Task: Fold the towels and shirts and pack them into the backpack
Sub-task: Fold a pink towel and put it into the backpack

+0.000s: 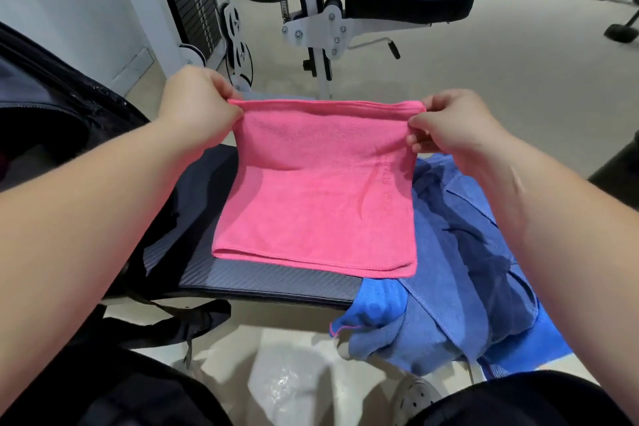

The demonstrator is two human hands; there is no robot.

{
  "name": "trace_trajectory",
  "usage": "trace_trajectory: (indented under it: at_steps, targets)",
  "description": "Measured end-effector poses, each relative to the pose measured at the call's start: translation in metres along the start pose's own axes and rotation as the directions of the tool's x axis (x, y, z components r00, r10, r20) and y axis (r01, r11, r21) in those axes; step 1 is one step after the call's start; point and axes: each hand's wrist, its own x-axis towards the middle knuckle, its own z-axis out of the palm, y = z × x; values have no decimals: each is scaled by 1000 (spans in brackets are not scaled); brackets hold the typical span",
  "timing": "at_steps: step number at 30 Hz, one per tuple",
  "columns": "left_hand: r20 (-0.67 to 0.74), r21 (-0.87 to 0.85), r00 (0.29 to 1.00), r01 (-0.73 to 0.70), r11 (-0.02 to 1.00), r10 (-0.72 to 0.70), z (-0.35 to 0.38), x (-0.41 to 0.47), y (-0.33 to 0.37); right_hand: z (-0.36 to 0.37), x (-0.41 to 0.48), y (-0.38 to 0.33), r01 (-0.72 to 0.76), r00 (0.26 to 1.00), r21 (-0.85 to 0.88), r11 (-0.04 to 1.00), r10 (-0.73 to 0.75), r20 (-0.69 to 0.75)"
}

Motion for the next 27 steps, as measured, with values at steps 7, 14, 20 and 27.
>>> trace_trajectory:
  at_steps: [7, 14, 20, 27]
  targets:
    - [145, 284, 927, -374, 883, 346, -25, -80, -34, -14, -78, 24, 207, 978, -292, 934, -187, 96]
    - [383, 376, 856, -487, 788, 346, -9, -120, -85, 11, -128, 65, 462, 887, -751, 472, -276, 371]
    - [398, 399, 848, -504, 766, 351, -2, -127, -95, 8, -128, 81, 444, 893, -792, 418, -279, 354]
    - [423, 395, 832, -526, 753, 359, -7, -134, -86, -2, -132, 73, 446, 886, -721, 530, -152, 437]
